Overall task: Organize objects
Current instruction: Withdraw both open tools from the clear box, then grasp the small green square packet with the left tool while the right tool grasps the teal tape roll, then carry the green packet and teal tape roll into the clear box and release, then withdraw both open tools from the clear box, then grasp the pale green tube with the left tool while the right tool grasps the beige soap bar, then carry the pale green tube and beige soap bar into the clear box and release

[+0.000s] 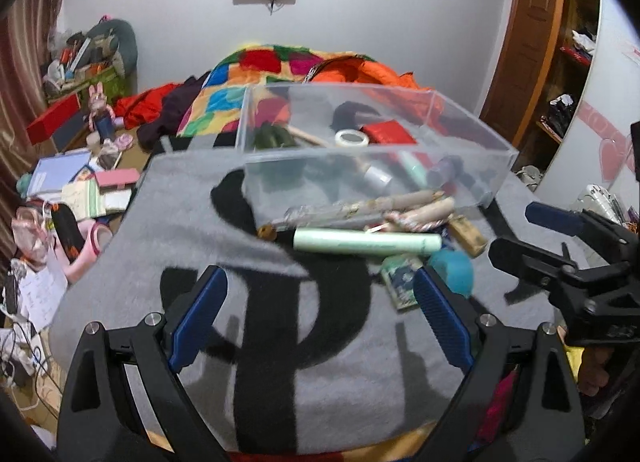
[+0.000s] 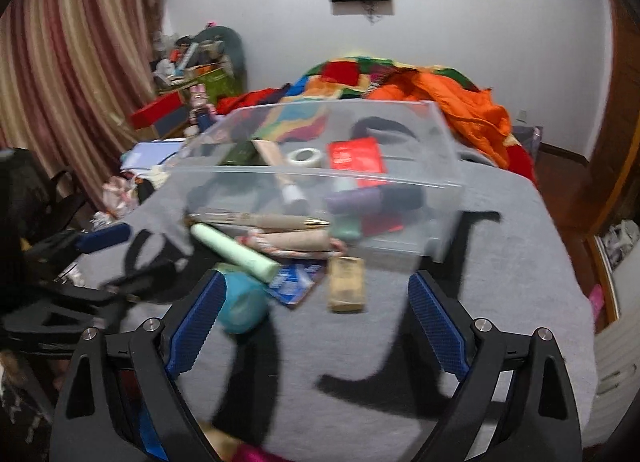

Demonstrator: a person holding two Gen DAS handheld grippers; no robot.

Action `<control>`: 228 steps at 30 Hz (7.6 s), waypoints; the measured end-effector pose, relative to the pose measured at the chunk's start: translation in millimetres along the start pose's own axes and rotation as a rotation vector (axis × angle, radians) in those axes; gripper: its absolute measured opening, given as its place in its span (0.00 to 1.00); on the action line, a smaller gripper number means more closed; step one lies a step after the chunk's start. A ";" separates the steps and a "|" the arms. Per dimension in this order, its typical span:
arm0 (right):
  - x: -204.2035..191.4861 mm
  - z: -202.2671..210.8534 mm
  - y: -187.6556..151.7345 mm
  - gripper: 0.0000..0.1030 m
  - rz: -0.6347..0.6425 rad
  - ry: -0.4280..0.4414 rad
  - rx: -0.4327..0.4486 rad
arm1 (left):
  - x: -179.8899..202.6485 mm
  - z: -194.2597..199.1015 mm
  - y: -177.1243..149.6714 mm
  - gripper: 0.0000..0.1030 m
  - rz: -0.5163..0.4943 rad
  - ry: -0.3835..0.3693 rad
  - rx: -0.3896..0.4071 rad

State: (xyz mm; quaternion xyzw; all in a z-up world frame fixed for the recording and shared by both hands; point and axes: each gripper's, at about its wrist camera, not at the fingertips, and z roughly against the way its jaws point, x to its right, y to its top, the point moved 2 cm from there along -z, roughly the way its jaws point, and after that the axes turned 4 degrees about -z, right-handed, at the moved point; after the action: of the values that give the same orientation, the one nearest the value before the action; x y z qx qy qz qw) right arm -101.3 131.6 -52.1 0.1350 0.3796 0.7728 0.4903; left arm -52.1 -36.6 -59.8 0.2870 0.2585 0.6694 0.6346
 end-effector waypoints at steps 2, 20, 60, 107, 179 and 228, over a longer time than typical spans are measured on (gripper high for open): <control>-13.3 -5.6 -1.3 0.82 0.024 0.014 -0.017 | -3.5 -2.6 -5.5 0.93 0.011 0.000 -0.013; -20.7 -22.7 -16.7 0.20 0.018 0.064 -0.090 | 13.3 -13.0 -13.7 0.82 -0.020 -0.049 -0.048; 15.8 17.7 28.2 0.15 -0.013 0.014 0.054 | 26.7 11.8 29.5 0.23 -0.003 -0.086 0.060; -6.2 -68.9 80.0 0.32 0.069 0.017 -0.044 | -1.4 -40.7 88.8 0.24 -0.046 -0.072 0.053; 27.1 -45.2 -7.5 0.36 -0.012 0.008 -0.146 | 6.2 -13.2 -0.8 0.68 -0.388 -0.164 -0.157; 18.1 19.2 34.3 0.21 -0.006 -0.039 0.075 | 9.4 32.9 50.8 0.14 -0.108 -0.164 0.089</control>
State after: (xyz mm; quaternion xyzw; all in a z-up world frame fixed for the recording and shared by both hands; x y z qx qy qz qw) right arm -121.4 148.0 -17.4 0.1671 0.3991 0.7538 0.4946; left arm -64.6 -30.9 -0.1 0.3542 0.2501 0.5963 0.6755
